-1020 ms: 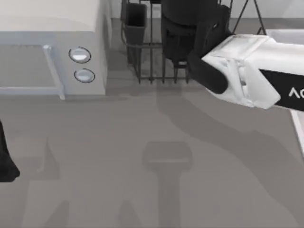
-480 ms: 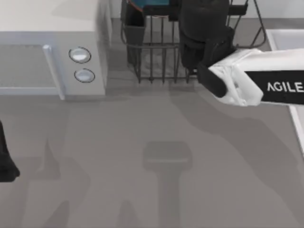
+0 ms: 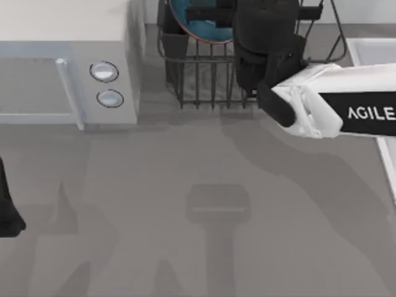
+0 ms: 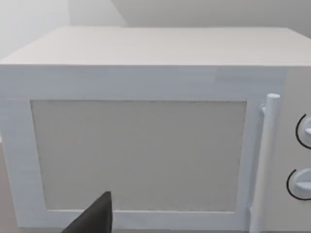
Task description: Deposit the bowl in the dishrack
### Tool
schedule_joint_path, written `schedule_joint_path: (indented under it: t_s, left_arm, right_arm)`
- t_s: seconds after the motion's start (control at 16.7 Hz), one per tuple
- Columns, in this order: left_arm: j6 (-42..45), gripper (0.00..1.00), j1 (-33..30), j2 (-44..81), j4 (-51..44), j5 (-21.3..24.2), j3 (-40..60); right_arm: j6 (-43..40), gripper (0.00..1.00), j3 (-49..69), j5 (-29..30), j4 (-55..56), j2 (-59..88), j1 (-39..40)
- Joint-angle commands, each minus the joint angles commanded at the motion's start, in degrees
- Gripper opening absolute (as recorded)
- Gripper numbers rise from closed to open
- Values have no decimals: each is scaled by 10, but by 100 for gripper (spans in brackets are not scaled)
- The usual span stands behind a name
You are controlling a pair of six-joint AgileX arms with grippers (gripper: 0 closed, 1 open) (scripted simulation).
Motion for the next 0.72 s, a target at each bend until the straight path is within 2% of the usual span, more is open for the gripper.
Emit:
schedule_joint_path:
  t_s: [0.36,0.72]
  left_arm:
    - [0,100,0,0,0,0,0]
    - [0,100,0,0,0,0,0]
  right_arm:
    - [0,98,0,0,0,0,0]
    - [0,100,0,0,0,0,0]
